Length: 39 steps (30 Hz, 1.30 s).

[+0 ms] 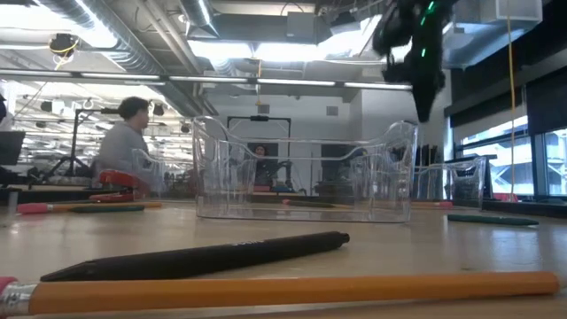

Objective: Sort crayons/erasers/pens/pencils in bins
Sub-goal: Put the green crayon into the middle transparent bin

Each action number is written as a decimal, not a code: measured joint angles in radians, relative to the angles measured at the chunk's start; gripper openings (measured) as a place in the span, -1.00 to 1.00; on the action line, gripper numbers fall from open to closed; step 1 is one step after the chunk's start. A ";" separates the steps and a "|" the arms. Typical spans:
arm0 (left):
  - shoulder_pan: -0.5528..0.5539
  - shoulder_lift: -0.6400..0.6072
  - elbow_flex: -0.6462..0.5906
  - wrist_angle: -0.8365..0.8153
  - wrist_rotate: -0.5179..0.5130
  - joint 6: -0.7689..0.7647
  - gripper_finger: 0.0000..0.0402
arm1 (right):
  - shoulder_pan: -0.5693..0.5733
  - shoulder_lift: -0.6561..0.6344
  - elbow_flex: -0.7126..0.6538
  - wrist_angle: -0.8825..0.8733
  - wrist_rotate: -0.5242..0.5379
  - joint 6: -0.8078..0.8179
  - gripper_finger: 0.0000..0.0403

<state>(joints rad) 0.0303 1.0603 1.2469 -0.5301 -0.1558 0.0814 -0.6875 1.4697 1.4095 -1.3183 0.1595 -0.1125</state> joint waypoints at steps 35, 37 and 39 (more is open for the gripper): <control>0.000 0.000 0.000 -0.091 0.000 0.009 -1.00 | 0.779 -0.282 -0.710 0.579 -0.171 0.492 -0.33; 0.000 0.000 0.000 -0.092 0.000 0.009 -1.00 | 0.778 -0.282 -0.750 0.619 -0.165 0.504 -0.33; 0.000 0.000 0.000 -0.091 0.000 0.009 -1.00 | 0.778 -0.282 -0.786 0.672 -0.161 0.505 -0.33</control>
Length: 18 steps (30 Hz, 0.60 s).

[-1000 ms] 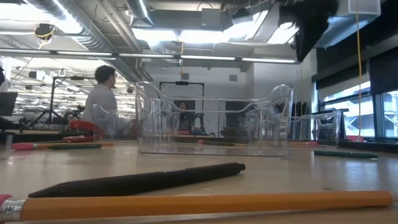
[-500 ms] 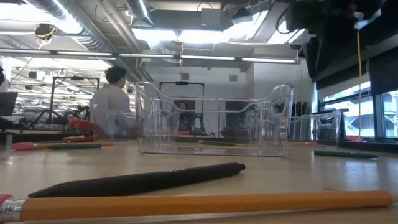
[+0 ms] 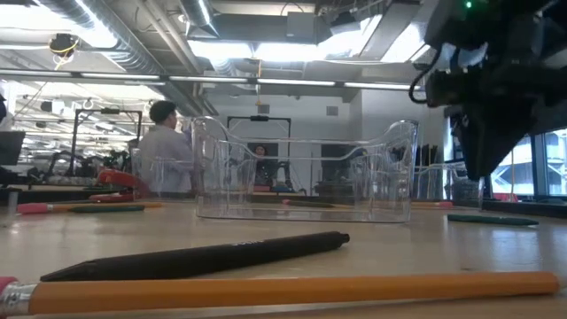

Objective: Sort crayons/erasers/pens/pencils in bins
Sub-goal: Put the green crayon into the middle transparent bin

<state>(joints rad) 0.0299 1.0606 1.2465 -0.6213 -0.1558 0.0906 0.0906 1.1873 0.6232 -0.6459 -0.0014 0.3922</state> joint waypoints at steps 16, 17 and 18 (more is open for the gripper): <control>0.000 0.000 0.000 0.000 0.000 0.000 -1.00 | -0.001 0.035 -0.172 0.195 0.064 -0.006 -0.33; 0.000 0.000 0.000 0.000 0.000 0.000 -1.00 | -0.001 0.043 -0.173 0.194 0.064 -0.006 -0.33; 0.000 0.000 0.000 0.000 0.000 0.000 -1.00 | 0.000 0.051 -0.173 0.195 0.065 -0.007 -0.33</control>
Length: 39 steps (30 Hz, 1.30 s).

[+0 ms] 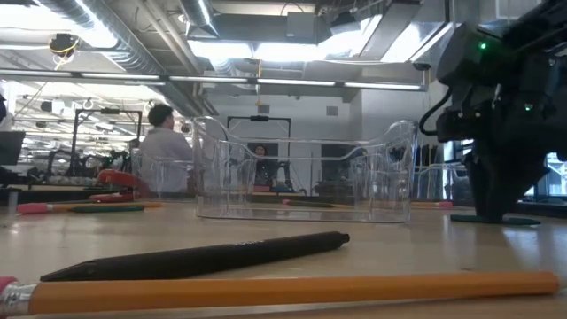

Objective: Sort crayons/erasers/pens/pencils in bins
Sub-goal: Put the green crayon into the middle transparent bin

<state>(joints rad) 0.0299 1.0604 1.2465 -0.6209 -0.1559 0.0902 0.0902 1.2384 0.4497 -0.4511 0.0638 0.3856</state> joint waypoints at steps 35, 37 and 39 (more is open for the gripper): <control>0.000 0.000 0.000 0.000 0.000 0.000 -1.00 | -0.001 0.043 0.002 0.001 0.053 0.111 -0.89; 0.000 0.000 0.000 0.000 0.000 0.000 -1.00 | -0.001 0.043 0.002 0.002 0.052 0.133 -0.86; 0.000 0.000 0.000 0.000 0.000 0.000 -1.00 | -0.001 0.043 0.002 0.004 0.052 0.148 -0.85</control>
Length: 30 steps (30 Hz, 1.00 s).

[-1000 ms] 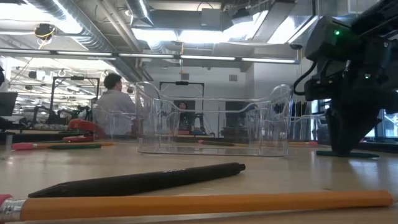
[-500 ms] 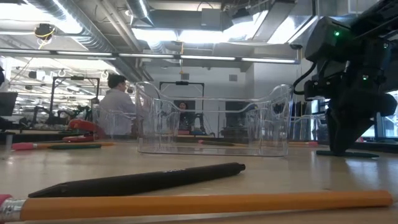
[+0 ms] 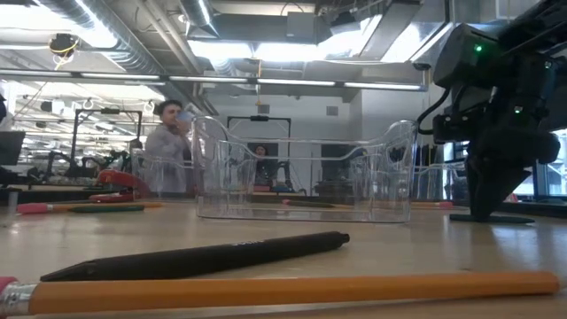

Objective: Sort crayons/erasers/pens/pencils in bins
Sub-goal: Put the green crayon into the middle transparent bin

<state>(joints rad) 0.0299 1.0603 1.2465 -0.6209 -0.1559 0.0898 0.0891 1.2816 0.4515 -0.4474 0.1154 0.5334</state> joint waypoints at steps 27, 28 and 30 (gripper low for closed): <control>0.000 0.000 0.000 0.000 0.000 0.000 -1.00 | -0.003 0.003 0.153 -0.120 -0.025 0.065 -0.87; 0.000 0.000 0.000 0.000 0.000 0.000 -1.00 | -0.003 0.003 0.155 -0.129 -0.024 0.064 -0.87; 0.000 0.000 0.000 0.000 0.000 0.000 -1.00 | -0.003 0.003 0.156 -0.132 -0.023 0.063 -0.86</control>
<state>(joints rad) 0.0302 1.0603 1.2465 -0.6206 -0.1560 0.0898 0.0856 1.2846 0.6076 -0.5797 0.0922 0.5968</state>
